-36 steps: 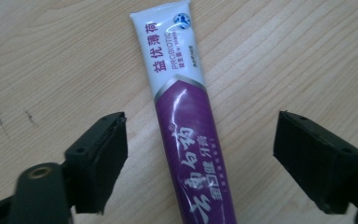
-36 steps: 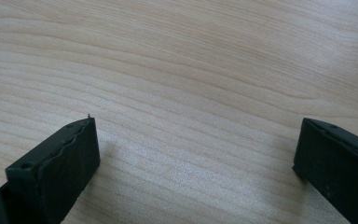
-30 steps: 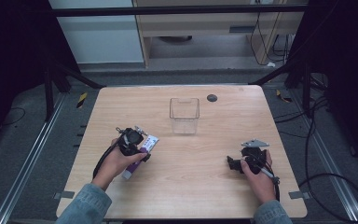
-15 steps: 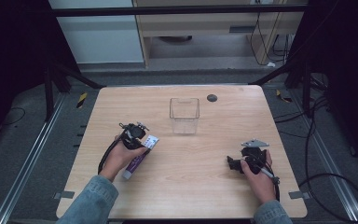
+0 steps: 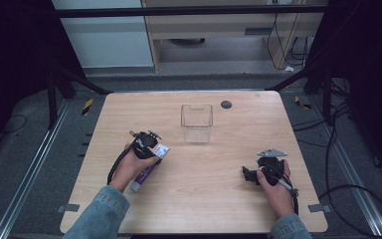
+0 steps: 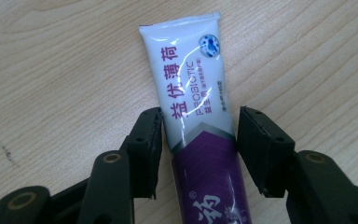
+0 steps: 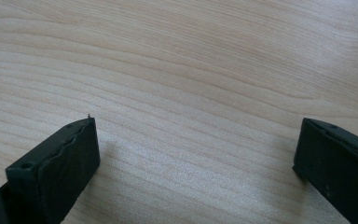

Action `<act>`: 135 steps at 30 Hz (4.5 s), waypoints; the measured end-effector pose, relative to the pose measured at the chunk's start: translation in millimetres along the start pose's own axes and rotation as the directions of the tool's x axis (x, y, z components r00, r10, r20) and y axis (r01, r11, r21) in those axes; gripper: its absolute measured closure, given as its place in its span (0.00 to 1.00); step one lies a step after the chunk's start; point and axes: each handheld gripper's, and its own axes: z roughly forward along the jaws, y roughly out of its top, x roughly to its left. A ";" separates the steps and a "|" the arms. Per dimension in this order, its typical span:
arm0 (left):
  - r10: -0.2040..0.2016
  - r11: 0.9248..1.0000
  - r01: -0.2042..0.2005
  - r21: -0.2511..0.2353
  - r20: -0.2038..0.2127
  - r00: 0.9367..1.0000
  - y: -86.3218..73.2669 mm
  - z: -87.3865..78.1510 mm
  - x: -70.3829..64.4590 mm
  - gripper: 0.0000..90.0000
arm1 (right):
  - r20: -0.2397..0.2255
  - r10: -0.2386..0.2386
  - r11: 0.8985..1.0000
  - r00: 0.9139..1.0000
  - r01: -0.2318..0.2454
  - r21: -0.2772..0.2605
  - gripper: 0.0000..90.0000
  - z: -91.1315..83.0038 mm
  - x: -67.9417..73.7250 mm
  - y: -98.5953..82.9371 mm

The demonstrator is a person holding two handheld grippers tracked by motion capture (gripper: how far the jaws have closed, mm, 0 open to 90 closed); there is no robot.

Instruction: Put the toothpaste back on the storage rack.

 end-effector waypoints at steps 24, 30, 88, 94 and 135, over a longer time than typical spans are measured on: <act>-0.004 1.000 0.004 0.025 0.016 1.000 2.5 5.8 0.5 0.61 | 0.000 -0.001 1.000 1.000 0.001 0.000 0.00 0.0 0.0 0.0; 0.018 0.999 -0.018 0.046 0.017 1.000 5.3 4.9 -0.5 0.68 | 0.000 -0.001 1.000 1.000 0.001 0.000 0.00 0.0 0.0 0.0; 0.053 0.934 -0.030 -0.357 0.052 0.997 25.7 -90.5 -15.3 0.88 | -0.002 -0.003 1.000 1.000 0.003 0.000 0.00 0.3 -0.2 0.3; 0.058 0.919 -0.037 -0.392 0.041 0.997 34.5 -102.0 -14.7 0.88 | -0.002 -0.003 1.000 1.000 0.003 0.000 0.00 0.3 -0.2 0.2; 0.124 0.847 -0.093 -0.523 0.024 0.992 96.1 -126.3 -28.2 0.88 | -0.002 -0.003 1.000 1.000 0.003 0.000 0.00 0.2 -0.3 0.2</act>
